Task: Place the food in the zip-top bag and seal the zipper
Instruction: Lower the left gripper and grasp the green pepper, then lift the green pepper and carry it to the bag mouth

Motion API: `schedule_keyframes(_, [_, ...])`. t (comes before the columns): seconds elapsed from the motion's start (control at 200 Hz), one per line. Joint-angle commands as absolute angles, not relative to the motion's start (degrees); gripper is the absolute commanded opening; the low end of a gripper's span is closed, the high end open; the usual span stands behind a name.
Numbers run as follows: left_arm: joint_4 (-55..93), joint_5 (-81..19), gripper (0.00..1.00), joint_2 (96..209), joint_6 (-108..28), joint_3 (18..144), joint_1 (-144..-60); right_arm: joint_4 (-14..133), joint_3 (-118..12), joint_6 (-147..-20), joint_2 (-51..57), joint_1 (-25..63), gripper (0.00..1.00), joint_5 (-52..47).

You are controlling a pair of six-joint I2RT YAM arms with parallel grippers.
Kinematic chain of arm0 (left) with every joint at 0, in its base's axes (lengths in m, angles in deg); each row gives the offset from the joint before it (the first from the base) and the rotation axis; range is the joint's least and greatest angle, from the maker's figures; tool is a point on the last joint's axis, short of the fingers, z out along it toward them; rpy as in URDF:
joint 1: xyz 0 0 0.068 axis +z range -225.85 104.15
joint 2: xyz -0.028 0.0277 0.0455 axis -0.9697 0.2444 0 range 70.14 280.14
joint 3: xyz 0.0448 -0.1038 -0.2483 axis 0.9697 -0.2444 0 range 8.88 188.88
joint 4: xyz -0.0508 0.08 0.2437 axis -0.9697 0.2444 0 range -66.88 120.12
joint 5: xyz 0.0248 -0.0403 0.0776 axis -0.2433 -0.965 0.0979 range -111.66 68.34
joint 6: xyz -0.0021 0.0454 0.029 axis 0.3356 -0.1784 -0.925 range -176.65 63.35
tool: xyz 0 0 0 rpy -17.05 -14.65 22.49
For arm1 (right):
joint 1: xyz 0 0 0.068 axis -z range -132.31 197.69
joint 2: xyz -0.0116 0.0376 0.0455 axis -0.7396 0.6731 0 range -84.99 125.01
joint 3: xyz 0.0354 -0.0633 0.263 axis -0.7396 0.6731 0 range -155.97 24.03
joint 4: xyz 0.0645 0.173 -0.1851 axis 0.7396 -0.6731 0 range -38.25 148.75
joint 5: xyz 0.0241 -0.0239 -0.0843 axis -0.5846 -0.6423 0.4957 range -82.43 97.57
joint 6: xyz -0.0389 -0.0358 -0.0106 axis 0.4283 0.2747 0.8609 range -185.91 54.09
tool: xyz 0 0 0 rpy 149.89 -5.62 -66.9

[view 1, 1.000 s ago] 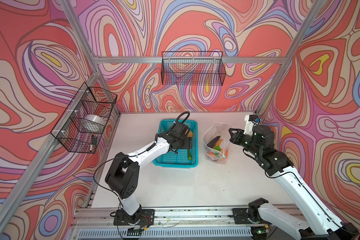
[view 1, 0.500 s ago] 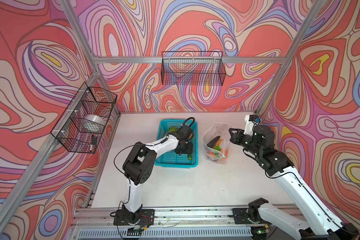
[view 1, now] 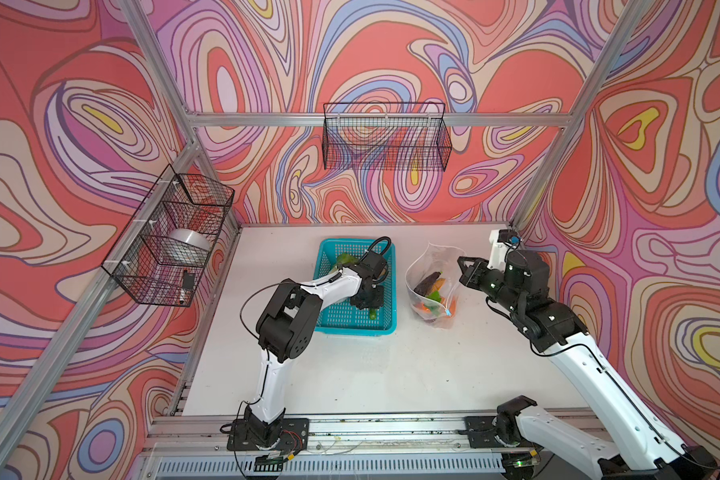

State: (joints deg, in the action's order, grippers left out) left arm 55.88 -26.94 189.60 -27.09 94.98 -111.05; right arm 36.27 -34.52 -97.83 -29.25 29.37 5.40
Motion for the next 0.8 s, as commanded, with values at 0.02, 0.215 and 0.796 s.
schedule_keyframes(0.02, [58.41,-26.07,0.24,189.95,-27.65,94.45,-111.06,37.37,-35.13,-98.19,-28.92,29.46,0.00,5.55])
schedule_keyframes(0.215, [58.04,-25.76,0.19,186.21,-27.69,93.87,-111.10,37.22,-35.15,-98.40,-29.01,29.41,0.00,5.52])
schedule_keyframes(0.796, [54.15,-26.07,0.17,165.57,-26.25,90.28,-111.08,37.12,-34.22,-98.93,-29.57,29.41,0.00,5.20])
